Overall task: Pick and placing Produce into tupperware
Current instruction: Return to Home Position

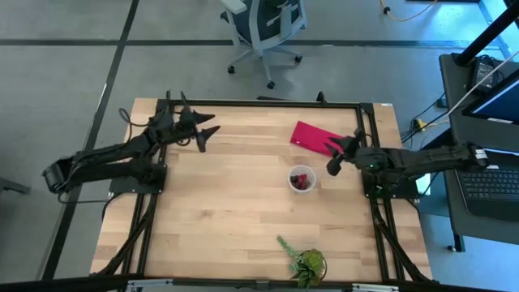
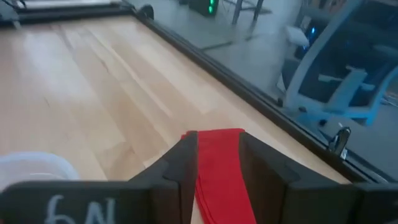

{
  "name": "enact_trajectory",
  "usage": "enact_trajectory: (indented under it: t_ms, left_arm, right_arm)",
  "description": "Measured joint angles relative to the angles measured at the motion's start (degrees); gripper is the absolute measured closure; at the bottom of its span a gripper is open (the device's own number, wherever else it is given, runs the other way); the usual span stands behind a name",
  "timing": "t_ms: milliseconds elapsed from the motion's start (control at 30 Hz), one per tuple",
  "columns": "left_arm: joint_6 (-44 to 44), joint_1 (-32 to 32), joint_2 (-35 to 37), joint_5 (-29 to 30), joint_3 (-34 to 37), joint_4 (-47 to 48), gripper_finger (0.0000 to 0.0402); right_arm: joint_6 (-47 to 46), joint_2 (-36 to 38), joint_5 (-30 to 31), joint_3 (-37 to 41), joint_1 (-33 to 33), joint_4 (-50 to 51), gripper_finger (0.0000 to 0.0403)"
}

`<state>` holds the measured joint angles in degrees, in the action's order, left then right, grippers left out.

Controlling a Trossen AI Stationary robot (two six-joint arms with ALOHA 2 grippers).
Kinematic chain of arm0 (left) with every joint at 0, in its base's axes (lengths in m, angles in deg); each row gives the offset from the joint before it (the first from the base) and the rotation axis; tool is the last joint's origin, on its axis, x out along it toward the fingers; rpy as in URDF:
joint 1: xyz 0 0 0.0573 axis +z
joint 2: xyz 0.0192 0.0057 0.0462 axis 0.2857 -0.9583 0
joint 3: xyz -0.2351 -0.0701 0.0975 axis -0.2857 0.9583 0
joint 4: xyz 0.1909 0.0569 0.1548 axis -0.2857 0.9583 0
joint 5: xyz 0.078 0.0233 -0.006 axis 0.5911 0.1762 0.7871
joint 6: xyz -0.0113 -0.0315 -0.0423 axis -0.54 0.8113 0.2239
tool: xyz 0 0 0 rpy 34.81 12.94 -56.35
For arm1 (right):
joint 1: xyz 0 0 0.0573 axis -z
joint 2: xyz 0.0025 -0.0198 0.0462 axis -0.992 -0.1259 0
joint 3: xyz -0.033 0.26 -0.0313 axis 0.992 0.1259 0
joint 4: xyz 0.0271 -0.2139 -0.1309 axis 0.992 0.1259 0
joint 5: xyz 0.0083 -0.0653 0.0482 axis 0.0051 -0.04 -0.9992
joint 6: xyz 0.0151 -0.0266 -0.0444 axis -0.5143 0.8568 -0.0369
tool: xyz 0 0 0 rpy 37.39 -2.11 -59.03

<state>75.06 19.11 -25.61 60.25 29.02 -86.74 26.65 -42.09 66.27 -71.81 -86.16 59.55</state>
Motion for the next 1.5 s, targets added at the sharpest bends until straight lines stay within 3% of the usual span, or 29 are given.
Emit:
enact_trajectory:
  t_ms: [233,600,767,1100,1500]
  left_arm:
    - [-0.1,0.0,11.9,2.2,6.4,2.8,0.0163]
    - [0.2,1.7,28.9,7.5,16.3,3.7,0.0163]
    - [0.2,4.1,31.1,7.8,16.3,10.5,0.0162]
    - [0.2,7.1,31.3,8.6,16.3,14.8,0.0162]
    - [0.2,7.1,31.3,8.8,16.3,14.9,0.0162]
  right_arm:
    - [2.4,12.8,-0.2,6.4,0.1,-1.3,0.0286]
    - [12.1,28.6,-0.5,8.3,1.9,0.0,0.0286]
    - [17.3,34.9,-0.6,8.3,3.5,2.7,0.0286]
    - [15.1,35.2,-0.7,8.3,4.7,3.9,0.0286]
    - [16.8,35.1,-5.9,18.5,4.7,-14.0,0.0286]
